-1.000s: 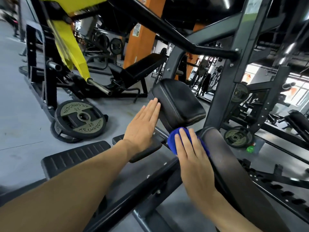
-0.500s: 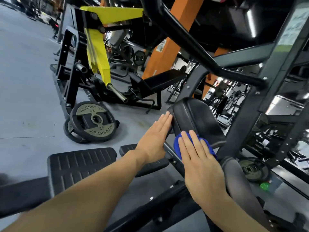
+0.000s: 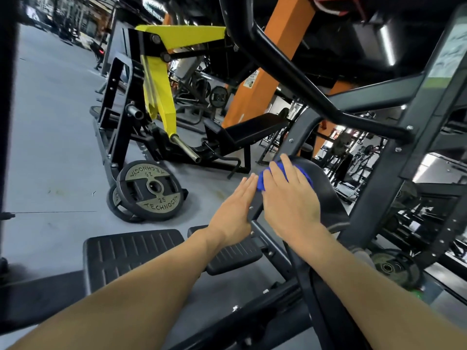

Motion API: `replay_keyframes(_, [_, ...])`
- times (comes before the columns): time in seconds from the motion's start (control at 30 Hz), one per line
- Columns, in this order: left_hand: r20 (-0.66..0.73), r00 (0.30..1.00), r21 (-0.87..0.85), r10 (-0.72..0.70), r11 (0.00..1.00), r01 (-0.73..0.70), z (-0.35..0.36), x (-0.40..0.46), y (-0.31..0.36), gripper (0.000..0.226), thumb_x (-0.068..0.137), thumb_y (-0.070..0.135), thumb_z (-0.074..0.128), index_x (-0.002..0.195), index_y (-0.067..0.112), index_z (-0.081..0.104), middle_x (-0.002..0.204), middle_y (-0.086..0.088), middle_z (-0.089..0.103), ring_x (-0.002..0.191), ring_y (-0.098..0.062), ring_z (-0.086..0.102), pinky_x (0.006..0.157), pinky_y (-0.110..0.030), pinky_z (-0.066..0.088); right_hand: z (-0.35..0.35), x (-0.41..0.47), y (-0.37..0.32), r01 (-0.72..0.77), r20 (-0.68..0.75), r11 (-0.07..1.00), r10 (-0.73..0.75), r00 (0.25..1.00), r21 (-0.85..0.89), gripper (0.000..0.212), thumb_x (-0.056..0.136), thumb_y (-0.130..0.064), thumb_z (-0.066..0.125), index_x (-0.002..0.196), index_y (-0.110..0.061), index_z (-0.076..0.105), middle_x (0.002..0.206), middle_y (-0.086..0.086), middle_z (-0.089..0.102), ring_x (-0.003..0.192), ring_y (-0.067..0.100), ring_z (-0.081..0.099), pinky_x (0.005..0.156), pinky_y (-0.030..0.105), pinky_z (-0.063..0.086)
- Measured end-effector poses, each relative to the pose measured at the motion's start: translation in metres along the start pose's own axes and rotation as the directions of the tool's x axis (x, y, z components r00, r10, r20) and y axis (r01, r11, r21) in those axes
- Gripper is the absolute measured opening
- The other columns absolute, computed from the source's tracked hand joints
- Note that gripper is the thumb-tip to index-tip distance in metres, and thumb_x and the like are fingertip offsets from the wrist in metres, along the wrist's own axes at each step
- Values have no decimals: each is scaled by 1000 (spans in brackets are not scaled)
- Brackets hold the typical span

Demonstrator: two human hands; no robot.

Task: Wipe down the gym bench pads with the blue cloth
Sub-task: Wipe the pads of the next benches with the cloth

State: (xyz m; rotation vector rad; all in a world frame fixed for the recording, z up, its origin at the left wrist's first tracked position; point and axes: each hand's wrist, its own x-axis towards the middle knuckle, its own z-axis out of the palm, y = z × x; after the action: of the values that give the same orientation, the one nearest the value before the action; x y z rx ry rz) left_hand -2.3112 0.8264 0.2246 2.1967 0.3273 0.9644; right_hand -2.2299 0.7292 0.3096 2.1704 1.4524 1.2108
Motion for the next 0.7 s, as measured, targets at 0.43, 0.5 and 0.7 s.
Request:
replay_keyframes(0.43, [-9,995,-162,-100,982,97,-10,2,22,105,79,-14,39,163,30,-5,170,13,-3,155,-9,12,113,-23,34,-22,52,6,50,225,998,-42,973,-33,47,100,-37,30,131,-17,60,152,5,45,154,31,6,116,46,21])
replay_keyframes(0.5, [-8,994,-147,-105,984,103,-10,0,22,105,80,-13,40,163,31,-7,170,12,-4,156,-11,11,113,-26,37,-24,51,10,68,227,996,-53,972,-58,46,101,-39,32,129,-19,60,150,4,47,153,32,9,114,46,22])
replay_keyframes(0.7, [60,998,-46,3,999,0,4,-12,18,113,74,-14,43,162,36,-8,168,23,-5,155,-3,-7,114,-21,30,-2,-14,16,76,71,997,-74,995,-34,58,97,-37,51,149,-14,44,159,6,37,152,35,17,115,46,31])
